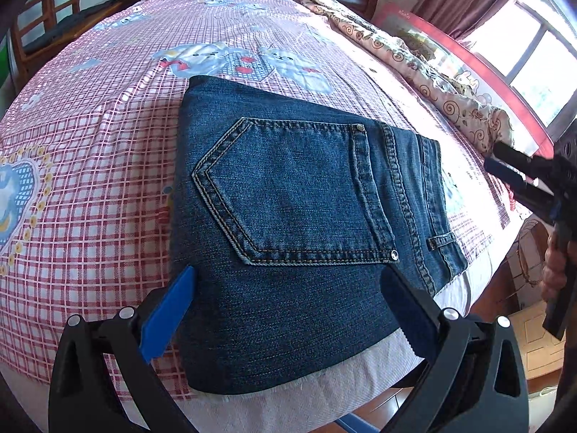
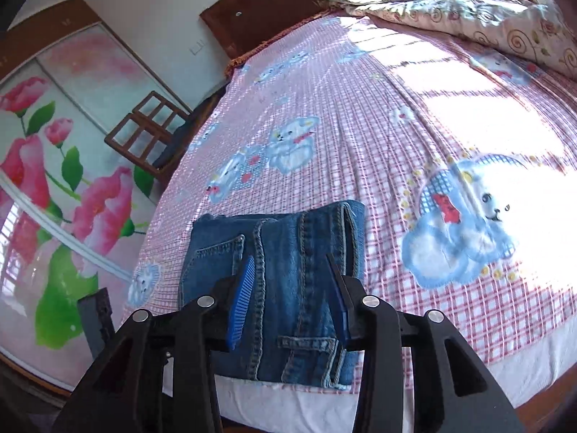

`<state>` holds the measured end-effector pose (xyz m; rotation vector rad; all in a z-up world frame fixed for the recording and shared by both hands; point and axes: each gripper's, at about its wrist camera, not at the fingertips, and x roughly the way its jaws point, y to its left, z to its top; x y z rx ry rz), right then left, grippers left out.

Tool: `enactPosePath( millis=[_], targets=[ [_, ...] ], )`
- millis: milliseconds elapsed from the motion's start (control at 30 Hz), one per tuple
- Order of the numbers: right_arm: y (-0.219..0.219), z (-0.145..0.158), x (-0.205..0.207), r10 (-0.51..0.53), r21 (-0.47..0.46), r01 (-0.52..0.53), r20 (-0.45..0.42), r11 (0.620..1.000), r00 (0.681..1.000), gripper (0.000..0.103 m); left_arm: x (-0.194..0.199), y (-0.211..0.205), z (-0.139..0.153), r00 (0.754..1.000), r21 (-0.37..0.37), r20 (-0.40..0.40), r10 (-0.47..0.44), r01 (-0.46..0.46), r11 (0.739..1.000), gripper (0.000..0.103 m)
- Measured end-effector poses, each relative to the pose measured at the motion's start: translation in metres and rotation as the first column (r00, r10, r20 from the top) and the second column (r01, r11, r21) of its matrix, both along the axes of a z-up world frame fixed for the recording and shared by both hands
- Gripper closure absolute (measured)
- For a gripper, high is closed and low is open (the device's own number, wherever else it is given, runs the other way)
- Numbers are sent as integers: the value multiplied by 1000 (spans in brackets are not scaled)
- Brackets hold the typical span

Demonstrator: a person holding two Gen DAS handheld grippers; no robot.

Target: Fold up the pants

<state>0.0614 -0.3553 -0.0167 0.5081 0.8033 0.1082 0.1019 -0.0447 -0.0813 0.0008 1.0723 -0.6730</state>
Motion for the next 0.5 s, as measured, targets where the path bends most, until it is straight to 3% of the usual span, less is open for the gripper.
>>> enactPosePath(
  millis=[133, 200, 233, 300, 333, 400, 500],
  targets=[
    [22, 1, 71, 179, -224, -189, -64, 956, 982, 64, -1, -2, -3, 1000, 29, 5, -6, 6, 1000, 2],
    [32, -7, 84, 255, -266, -274, -106, 924, 961, 64, 0, -3, -4, 1000, 39, 5, -3, 2, 999, 2],
    [39, -17, 84, 266, -340, -299, -140, 892, 954, 64, 0, -3, -4, 1000, 36, 2, 4, -4, 999, 2],
    [46, -55, 82, 233, -550, -335, -248, 765, 940, 60, 2, -3, -5, 1000, 30, -6, 9, -9, 1000, 2],
    [36, -68, 80, 198, -547, -299, -236, 782, 951, 45, 3, -3, -7, 1000, 21, -14, 6, -6, 1000, 2],
    [9, -77, 76, 134, -402, -202, -192, 893, 972, 36, 6, -4, -9, 999, 19, -30, 13, -12, 1000, 2],
    [9, -78, 70, 96, -409, -165, -184, 898, 978, 32, 10, 0, -3, 998, -18, -51, 35, -36, 999, 2]
  ],
)
